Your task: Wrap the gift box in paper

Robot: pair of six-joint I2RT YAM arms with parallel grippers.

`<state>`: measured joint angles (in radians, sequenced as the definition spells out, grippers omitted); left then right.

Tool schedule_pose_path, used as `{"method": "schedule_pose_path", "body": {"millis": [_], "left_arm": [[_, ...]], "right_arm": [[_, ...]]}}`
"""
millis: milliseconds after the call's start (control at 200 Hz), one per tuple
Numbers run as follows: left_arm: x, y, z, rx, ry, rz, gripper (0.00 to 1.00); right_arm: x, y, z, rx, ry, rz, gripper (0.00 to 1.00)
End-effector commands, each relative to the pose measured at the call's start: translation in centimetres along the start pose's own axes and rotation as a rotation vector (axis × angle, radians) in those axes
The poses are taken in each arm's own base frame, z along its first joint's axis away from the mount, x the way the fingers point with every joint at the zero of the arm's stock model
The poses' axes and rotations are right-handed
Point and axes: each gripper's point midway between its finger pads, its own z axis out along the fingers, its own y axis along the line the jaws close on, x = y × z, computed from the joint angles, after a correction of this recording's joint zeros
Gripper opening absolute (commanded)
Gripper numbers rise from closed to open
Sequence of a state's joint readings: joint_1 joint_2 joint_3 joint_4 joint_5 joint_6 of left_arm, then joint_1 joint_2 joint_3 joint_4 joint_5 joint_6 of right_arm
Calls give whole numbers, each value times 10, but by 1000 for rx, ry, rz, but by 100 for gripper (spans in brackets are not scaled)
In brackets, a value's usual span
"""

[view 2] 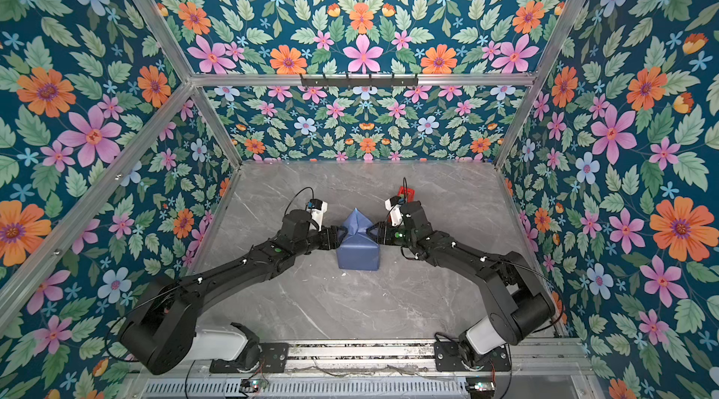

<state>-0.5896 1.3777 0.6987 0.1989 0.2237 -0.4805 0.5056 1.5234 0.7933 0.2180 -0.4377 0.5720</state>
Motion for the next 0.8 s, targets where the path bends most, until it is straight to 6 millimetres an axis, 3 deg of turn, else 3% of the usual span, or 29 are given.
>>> {"method": "schedule_pose_path", "body": {"millis": [0,385,795], "left_arm": [[-4,0,1,2,-9,29,74],[2,1,8,43,40,131,79],[5,2,16,85,88,243,78]], "right_arm": [[15,-14,1,58,55,21,56],[15,-14,1,60,60,6,56],[16,-15,3,59,64,1,56]]}}
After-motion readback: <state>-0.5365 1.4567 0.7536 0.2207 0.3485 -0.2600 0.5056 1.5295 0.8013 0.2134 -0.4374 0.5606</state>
